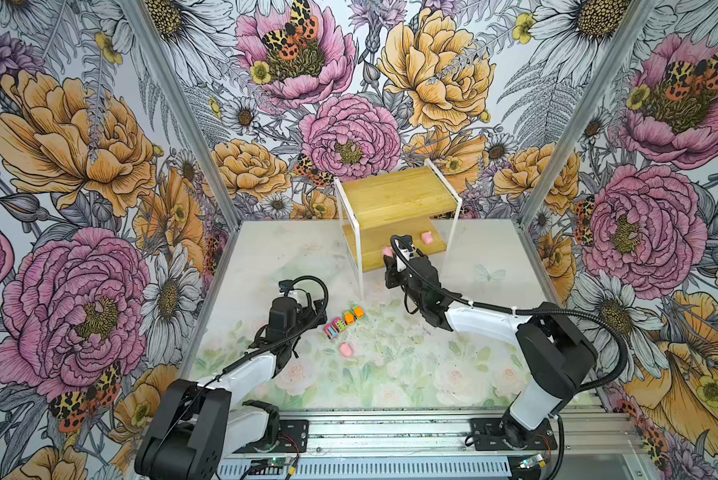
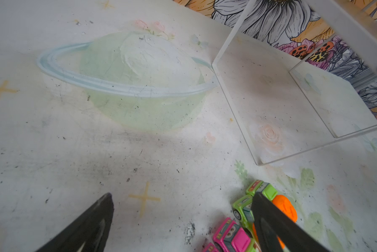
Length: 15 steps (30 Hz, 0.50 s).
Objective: Place and organize the plastic toys onto the shelf
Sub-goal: 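Lower the pig beside the shelf pigs and open the right gripper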
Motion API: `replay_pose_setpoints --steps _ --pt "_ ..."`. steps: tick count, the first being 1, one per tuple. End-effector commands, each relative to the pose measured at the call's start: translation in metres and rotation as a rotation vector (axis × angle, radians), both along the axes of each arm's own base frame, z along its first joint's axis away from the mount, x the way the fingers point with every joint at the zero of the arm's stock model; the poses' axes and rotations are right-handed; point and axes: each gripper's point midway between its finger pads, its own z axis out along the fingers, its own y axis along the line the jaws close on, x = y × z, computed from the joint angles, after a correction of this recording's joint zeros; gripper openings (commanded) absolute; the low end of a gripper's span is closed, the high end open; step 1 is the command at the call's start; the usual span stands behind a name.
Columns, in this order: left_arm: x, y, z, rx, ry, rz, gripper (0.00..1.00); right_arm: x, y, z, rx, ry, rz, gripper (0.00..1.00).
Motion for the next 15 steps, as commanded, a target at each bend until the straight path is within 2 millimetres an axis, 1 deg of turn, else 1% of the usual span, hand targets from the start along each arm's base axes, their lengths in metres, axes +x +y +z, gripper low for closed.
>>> replay_pose_setpoints --steps 1,9,15 --pt "0.006 -0.001 0.011 -0.008 -0.025 -0.006 0.99 0.013 0.0 0.007 0.035 -0.01 -0.032 0.23" --pt "0.007 0.0 0.011 -0.007 -0.024 0.002 0.99 0.022 0.006 -0.003 0.032 0.012 -0.035 0.23" --pt "0.007 0.001 0.01 -0.007 -0.019 0.004 0.99 0.028 0.002 -0.008 0.032 0.02 -0.064 0.23"
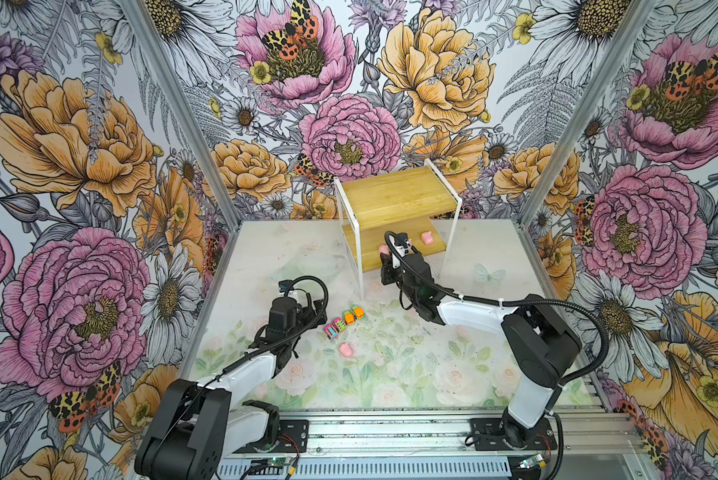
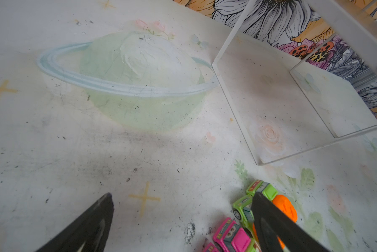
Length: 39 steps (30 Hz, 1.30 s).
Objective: Place and organize the plastic toys onto the shelf
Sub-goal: 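Lower the pig beside the shelf pigs and open the right gripper, then move the right gripper back over the last pink pig on the table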
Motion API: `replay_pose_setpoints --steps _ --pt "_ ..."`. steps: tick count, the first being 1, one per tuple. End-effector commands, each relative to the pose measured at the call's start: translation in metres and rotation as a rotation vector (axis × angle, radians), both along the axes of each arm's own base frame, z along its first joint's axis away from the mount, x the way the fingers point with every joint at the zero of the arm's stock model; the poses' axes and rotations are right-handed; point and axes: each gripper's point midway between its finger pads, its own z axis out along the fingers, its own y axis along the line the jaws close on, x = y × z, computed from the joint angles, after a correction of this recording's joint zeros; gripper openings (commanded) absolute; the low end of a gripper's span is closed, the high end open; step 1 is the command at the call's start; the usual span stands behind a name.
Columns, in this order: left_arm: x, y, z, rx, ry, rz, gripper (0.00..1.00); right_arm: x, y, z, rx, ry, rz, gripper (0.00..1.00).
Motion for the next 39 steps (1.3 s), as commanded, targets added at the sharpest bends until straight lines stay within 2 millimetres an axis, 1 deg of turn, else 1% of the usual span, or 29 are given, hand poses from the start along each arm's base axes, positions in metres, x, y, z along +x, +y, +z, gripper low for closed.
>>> replay_pose_setpoints --steps 1,8,12,18,25,29,31,34,36,39 --pt "0.007 0.001 0.01 -0.006 -0.019 0.005 0.99 0.01 -0.005 0.005 0.026 -0.005 -0.05 0.22" --pt "0.007 0.0 0.01 -0.008 -0.021 0.003 0.99 0.016 -0.005 0.0 0.028 0.008 -0.054 0.24" --pt "0.007 0.0 0.01 -0.008 -0.021 0.005 0.99 0.015 -0.005 -0.003 0.025 0.013 -0.053 0.34" --pt "0.007 0.001 0.01 -0.008 -0.02 0.006 0.99 0.01 -0.009 -0.003 0.022 0.015 -0.052 0.44" --pt "0.007 0.001 0.011 -0.008 -0.02 0.005 0.99 0.001 -0.015 0.004 0.023 0.009 -0.046 0.55" --pt "0.007 0.001 0.009 -0.008 -0.017 0.007 0.99 -0.015 -0.015 0.01 0.018 0.013 0.016 0.62" --pt "0.007 0.001 0.009 -0.008 -0.016 0.008 0.99 -0.025 -0.014 0.012 0.002 0.017 0.063 0.64" --pt "0.007 0.001 0.01 -0.01 -0.017 0.01 0.99 -0.05 -0.007 0.016 -0.035 0.018 0.19 0.68" --pt "0.007 0.001 0.01 -0.009 -0.016 0.01 0.99 -0.069 -0.011 0.016 -0.059 0.012 0.246 0.7" --pt "0.007 0.002 0.01 -0.01 -0.017 0.012 0.99 -0.101 -0.016 0.01 -0.094 -0.027 0.35 0.71"
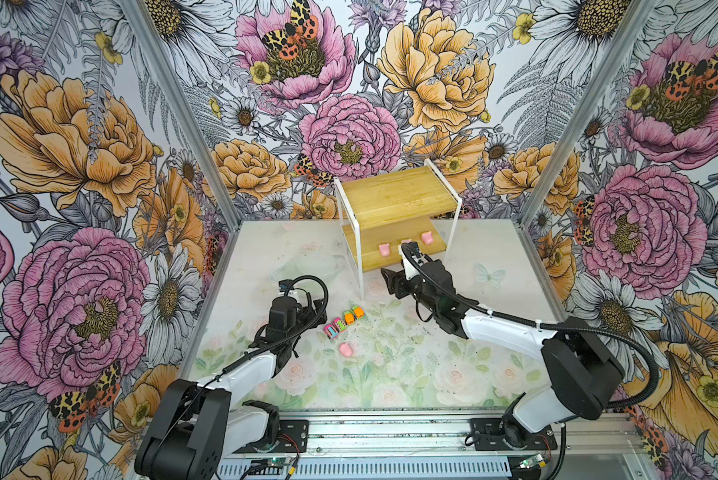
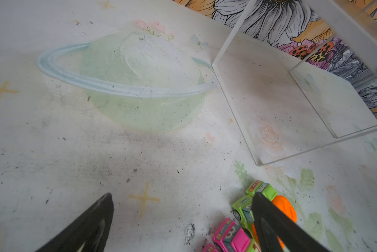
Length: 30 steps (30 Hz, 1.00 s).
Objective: Place and organize the plastic toys onto the shelf
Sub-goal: 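Move the right gripper back over the last pink pig on the table, then lower the right gripper and close it on the last pink pig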
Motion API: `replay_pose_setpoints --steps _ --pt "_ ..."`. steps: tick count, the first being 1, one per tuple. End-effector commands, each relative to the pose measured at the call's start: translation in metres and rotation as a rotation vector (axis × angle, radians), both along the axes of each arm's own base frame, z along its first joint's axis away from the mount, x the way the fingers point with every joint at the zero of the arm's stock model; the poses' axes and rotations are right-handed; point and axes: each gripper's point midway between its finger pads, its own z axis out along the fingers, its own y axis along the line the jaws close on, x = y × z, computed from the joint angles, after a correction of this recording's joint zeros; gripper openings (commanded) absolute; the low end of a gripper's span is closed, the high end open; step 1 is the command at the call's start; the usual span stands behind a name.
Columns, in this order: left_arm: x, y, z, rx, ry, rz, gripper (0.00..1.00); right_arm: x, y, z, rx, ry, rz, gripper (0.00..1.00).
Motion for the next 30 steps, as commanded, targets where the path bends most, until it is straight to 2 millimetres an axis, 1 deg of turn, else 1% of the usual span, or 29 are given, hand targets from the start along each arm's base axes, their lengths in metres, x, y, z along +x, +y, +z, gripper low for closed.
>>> replay_pose_setpoints --steps 1,4,5,6,8,10,12,13,17,21,26,30 --pt "0.007 0.002 0.008 -0.011 -0.016 0.012 0.99 -0.041 0.0 -0.009 -0.052 -0.053 0.175 0.71" --pt "0.007 0.002 0.008 -0.013 -0.015 0.01 0.99 -0.074 -0.004 -0.036 -0.077 -0.078 0.257 0.71" --pt "0.007 0.002 0.008 -0.013 -0.013 0.012 0.99 -0.085 -0.004 -0.048 -0.089 -0.077 0.276 0.71" --pt "0.007 0.002 0.008 -0.013 -0.013 0.013 0.99 -0.093 -0.001 -0.056 -0.092 -0.074 0.293 0.71" --pt "0.007 0.003 0.008 -0.014 -0.013 0.017 0.99 -0.117 0.01 -0.084 -0.118 -0.041 0.355 0.71" --pt "0.006 0.003 0.007 -0.016 -0.012 0.018 0.99 -0.141 0.027 -0.106 -0.139 -0.024 0.419 0.71" --pt "0.007 0.004 0.008 -0.015 -0.012 0.02 0.99 -0.154 0.038 -0.122 -0.146 -0.031 0.442 0.71" --pt "0.006 0.003 0.007 -0.016 -0.009 0.02 0.99 -0.16 0.045 -0.127 -0.14 -0.044 0.459 0.71" --pt "0.006 0.003 0.007 -0.019 -0.01 0.022 0.99 -0.169 0.07 -0.142 -0.123 -0.061 0.491 0.71" --pt "0.006 0.003 0.007 -0.019 -0.008 0.021 0.99 -0.172 0.095 -0.149 -0.1 -0.071 0.522 0.71" --pt "0.006 0.004 0.007 -0.017 -0.006 0.023 0.99 -0.169 0.115 -0.155 -0.074 -0.057 0.551 0.68" --pt "0.007 0.005 0.006 -0.015 -0.004 0.027 0.99 -0.167 0.125 -0.159 -0.071 -0.044 0.565 0.66"
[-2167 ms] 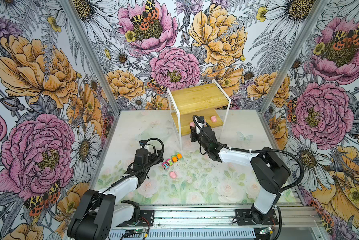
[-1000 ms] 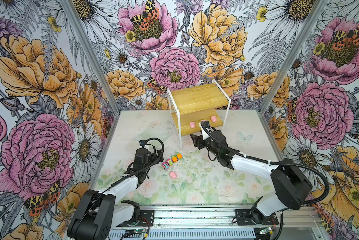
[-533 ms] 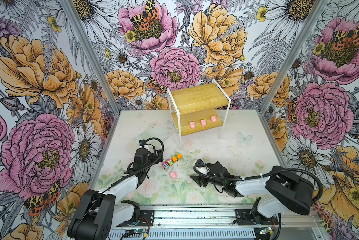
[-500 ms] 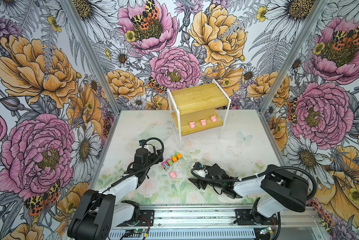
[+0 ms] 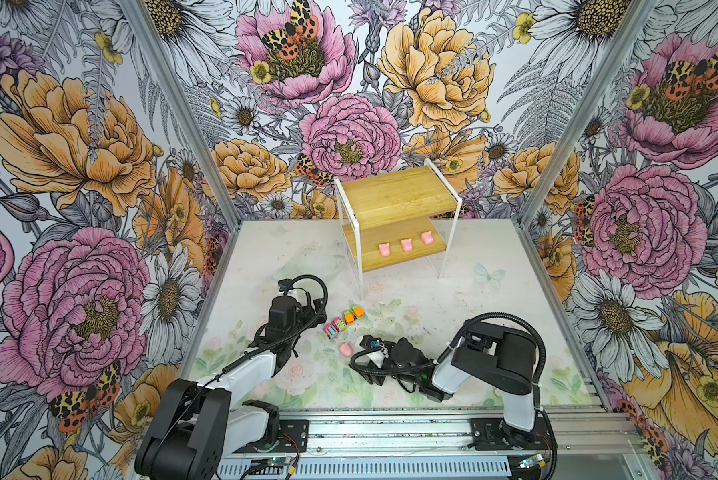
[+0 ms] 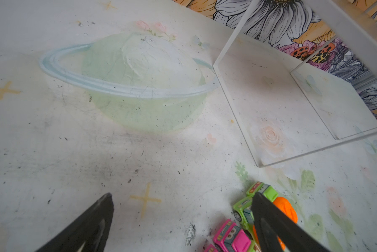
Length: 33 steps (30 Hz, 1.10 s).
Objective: Place and organize the plastic toys onto the shelf
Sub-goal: 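Lower the right gripper and close it on the last pink pig, then lift the pig and carry it to the lower wooden shelf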
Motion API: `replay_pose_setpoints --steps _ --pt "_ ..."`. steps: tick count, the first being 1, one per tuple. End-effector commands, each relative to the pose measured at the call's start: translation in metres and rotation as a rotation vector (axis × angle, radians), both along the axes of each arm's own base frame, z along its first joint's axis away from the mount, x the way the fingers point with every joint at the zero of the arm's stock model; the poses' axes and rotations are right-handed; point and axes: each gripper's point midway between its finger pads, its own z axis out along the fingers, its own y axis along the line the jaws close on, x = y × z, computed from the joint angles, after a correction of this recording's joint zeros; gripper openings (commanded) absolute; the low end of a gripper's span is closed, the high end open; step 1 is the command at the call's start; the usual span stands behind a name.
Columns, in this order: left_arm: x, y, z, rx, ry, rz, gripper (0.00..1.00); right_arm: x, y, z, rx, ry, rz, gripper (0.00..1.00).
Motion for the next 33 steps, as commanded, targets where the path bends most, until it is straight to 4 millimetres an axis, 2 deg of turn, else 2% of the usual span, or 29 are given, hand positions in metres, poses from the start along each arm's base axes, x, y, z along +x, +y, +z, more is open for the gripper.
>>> replay_pose_setpoints --steps 1,8,14,22,26,29,33 --pt "0.006 0.003 0.005 -0.012 -0.005 0.02 0.99 0.001 0.014 0.008 0.054 0.004 0.023 0.65" --pt "0.008 0.002 0.004 -0.008 0.003 0.016 0.99 0.005 0.028 0.0 0.049 0.021 0.039 0.63" --pt "0.008 0.002 0.004 -0.007 0.005 0.014 0.99 0.012 0.031 -0.005 0.048 0.042 0.038 0.6" --pt "0.008 0.002 0.004 -0.006 0.005 0.014 0.99 0.013 0.035 -0.009 0.028 0.07 0.057 0.41" --pt "0.008 0.002 0.004 -0.006 0.005 0.013 0.99 0.012 0.034 -0.009 0.025 0.075 0.06 0.35" --pt "0.008 0.002 0.004 -0.006 0.005 0.012 0.99 0.013 0.031 -0.004 0.032 0.071 0.052 0.32" --pt "0.007 0.002 0.003 -0.006 0.006 0.012 0.99 0.019 0.019 0.02 0.087 0.064 0.017 0.31"
